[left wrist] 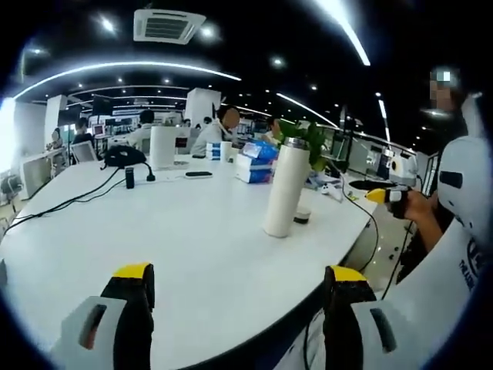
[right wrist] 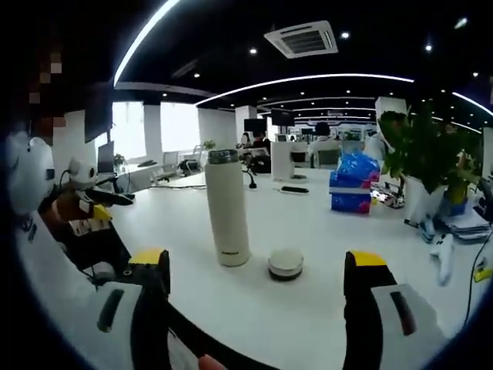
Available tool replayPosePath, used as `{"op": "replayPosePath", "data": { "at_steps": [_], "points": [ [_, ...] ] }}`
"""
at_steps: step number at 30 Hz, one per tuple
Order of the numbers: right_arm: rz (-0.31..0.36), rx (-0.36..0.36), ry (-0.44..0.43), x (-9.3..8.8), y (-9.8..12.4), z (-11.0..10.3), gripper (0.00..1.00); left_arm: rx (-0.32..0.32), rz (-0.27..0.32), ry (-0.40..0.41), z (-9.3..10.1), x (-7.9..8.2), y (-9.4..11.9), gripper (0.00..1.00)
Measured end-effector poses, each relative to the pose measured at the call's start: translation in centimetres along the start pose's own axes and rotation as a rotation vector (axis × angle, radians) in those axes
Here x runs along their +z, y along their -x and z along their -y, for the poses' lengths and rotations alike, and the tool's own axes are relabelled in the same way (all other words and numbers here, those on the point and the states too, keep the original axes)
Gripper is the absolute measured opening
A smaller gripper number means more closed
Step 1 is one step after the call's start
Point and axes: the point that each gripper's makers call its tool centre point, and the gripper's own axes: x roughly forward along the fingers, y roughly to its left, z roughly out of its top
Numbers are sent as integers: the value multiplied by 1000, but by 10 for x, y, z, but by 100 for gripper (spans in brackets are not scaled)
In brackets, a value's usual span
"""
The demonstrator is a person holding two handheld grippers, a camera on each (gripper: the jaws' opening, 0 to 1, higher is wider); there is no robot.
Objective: Grasp the water cup twist off the cup lid place the cup lid on the table
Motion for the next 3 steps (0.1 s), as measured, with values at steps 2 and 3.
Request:
{"op": "replayPosePath", "data": {
  "at_steps": [2,3],
  "points": [
    [2,0,-1,0,1,0,95,-2,1,1,1,0,0,90],
    [3,0,-1,0,2,0,95,-4,0,1,2,0,-1,90]
  ]
}}
